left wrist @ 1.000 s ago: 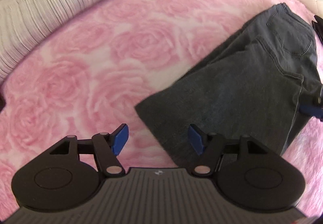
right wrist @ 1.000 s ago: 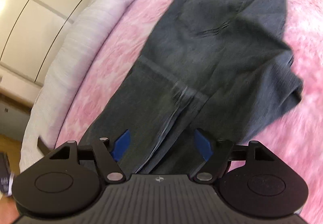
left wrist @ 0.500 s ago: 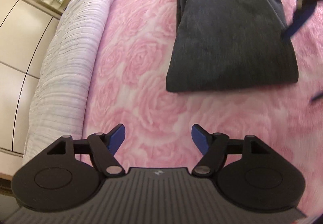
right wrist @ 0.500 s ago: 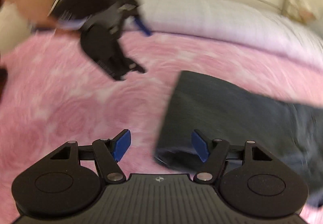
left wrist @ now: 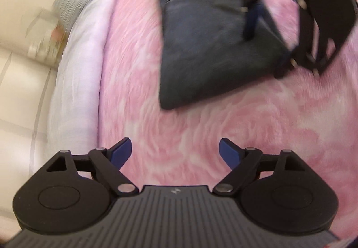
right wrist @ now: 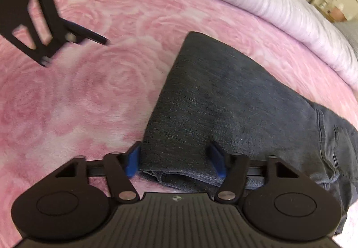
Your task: Fold clothes
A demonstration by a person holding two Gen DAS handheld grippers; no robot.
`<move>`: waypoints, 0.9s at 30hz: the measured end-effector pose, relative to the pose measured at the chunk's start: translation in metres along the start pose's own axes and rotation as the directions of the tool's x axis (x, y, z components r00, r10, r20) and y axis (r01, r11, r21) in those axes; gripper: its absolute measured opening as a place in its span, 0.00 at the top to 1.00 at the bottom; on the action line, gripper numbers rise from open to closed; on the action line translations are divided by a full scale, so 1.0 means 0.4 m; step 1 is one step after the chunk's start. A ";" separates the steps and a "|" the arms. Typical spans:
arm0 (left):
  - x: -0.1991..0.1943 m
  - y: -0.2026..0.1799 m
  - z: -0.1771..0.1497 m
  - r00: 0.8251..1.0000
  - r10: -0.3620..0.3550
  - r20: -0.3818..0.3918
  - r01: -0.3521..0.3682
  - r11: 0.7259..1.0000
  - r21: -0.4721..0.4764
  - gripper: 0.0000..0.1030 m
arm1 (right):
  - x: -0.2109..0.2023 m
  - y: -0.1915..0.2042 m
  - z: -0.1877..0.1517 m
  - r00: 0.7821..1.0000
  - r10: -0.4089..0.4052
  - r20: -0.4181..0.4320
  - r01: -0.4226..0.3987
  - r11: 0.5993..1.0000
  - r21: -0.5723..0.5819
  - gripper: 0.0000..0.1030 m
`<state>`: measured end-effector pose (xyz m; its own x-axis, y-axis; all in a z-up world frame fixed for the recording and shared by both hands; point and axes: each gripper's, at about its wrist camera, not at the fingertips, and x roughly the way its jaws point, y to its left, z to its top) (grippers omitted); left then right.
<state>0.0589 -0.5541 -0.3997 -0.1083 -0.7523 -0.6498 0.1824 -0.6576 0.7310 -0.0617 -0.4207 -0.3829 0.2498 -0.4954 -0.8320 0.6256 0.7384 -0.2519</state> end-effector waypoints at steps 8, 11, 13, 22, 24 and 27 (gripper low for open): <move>0.150 -0.034 0.071 0.986 0.034 0.166 -0.086 0.944 0.318 0.22 | -0.100 -0.110 -0.001 0.991 0.102 0.080 -0.110 0.989 0.096 0.78; 0.190 -0.008 0.111 0.982 0.013 0.191 -0.083 0.928 0.363 0.63 | -0.133 -0.154 0.003 0.984 0.133 0.119 -0.147 0.982 0.121 0.79; 0.192 0.032 0.144 0.985 -0.031 0.170 -0.027 0.943 0.331 0.77 | -0.151 -0.177 0.000 0.980 0.136 0.142 -0.155 0.978 0.136 0.79; 0.152 0.200 0.261 0.980 -0.179 0.087 0.152 0.955 0.254 0.83 | -0.204 -0.164 0.004 0.965 0.036 0.260 -0.039 0.999 0.005 0.36; 0.147 0.242 0.293 0.975 -0.210 0.068 0.189 0.953 0.236 0.83 | -0.208 -0.154 0.001 0.962 0.027 0.270 -0.014 0.999 -0.049 0.32; 0.132 0.298 0.336 0.971 -0.234 0.053 0.217 0.951 0.218 0.83 | -0.191 -0.158 -0.004 0.959 -0.006 0.282 0.038 0.993 -0.109 0.43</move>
<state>-0.0563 -0.6776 -0.3190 -0.1995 -0.5788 -0.7907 -0.0630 -0.7977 0.5998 -0.1214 -0.4288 -0.3041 0.4440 -0.6088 -0.6575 0.5507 0.7642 -0.3358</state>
